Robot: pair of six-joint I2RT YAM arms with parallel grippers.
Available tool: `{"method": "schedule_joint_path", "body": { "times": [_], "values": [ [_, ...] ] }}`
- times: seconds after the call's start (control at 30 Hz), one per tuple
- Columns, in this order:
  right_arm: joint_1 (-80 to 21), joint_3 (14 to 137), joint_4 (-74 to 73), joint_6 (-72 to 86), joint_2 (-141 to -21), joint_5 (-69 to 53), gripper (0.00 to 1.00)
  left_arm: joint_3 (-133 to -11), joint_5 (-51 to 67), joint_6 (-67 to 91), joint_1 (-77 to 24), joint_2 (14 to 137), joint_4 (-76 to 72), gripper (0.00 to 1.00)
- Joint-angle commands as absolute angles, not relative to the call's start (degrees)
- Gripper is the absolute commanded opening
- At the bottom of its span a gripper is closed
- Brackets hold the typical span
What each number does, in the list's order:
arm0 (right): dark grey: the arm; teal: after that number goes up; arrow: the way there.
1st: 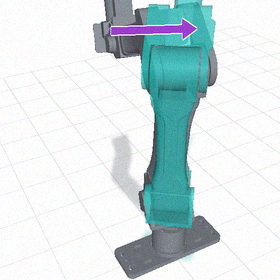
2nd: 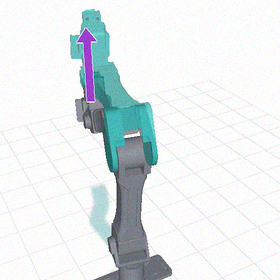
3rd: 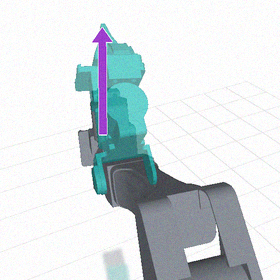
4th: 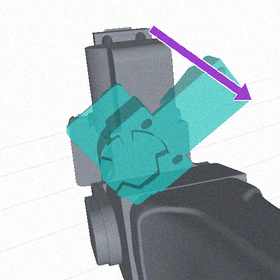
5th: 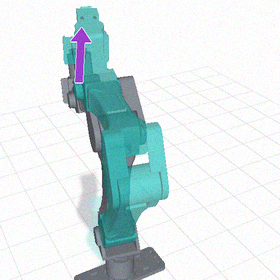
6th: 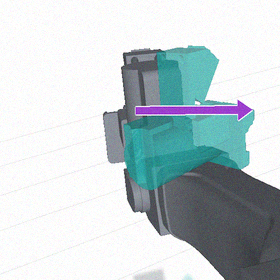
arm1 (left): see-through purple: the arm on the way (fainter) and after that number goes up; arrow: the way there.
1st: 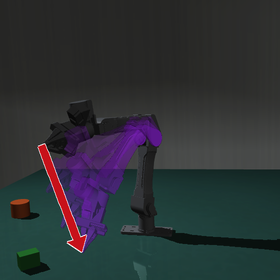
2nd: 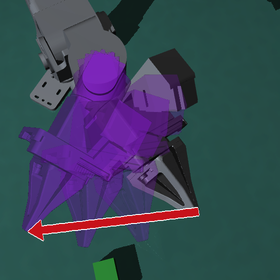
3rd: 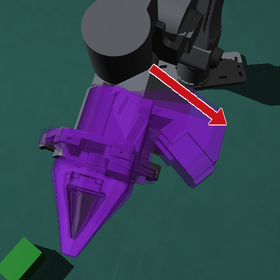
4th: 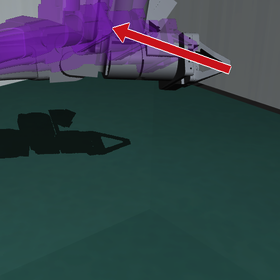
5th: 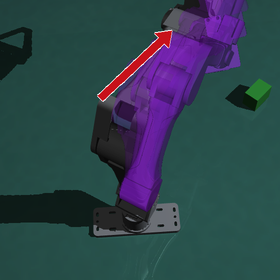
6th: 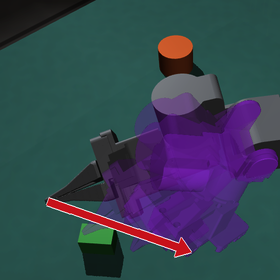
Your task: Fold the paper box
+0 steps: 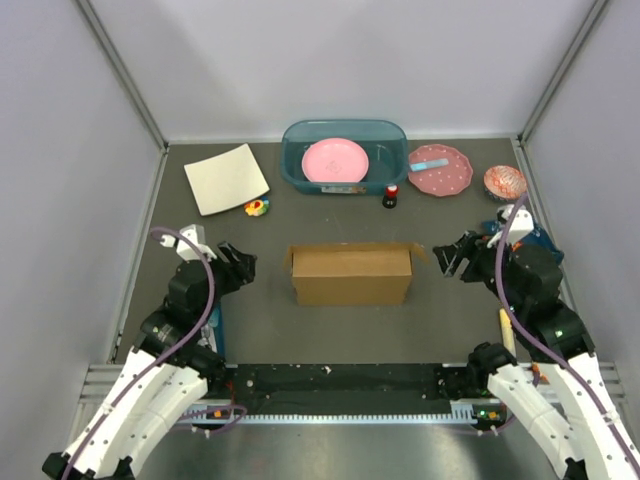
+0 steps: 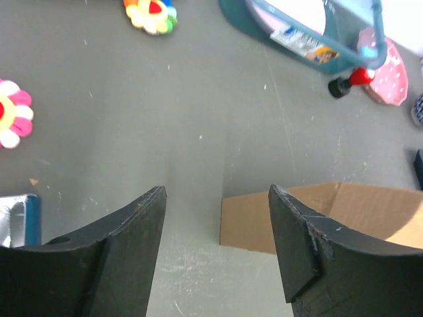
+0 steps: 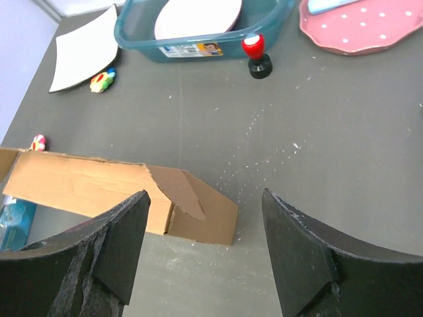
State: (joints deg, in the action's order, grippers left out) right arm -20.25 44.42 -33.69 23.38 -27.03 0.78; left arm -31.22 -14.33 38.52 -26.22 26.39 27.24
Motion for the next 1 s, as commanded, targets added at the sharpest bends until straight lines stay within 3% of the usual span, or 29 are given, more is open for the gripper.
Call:
{"method": "schedule_joint_path", "body": {
  "times": [0.0,0.57,0.67,0.83,0.97],
  "values": [
    [-20.92,46.32,-32.35,16.70,-29.44,-6.67,0.69,-37.08,-18.63,36.48,-25.84,25.93,29.09,0.69],
    [-20.92,43.86,-25.84,16.61,-37.70,-12.31,0.63,-33.92,-2.02,32.61,-25.75,21.27,13.80,0.70],
    [-21.01,43.77,-24.62,16.79,-39.28,-12.39,0.59,-34.10,-1.76,32.26,-25.75,22.32,13.62,0.70],
    [-21.36,43.16,-23.29,16.87,-40.60,-13.18,0.44,-33.66,2.19,31.20,-25.75,23.90,11.61,0.70],
    [-21.71,42.80,-22.76,16.96,-40.78,-13.27,0.40,-33.75,7.29,29.01,-25.75,25.75,9.23,0.70]
  ]
}}
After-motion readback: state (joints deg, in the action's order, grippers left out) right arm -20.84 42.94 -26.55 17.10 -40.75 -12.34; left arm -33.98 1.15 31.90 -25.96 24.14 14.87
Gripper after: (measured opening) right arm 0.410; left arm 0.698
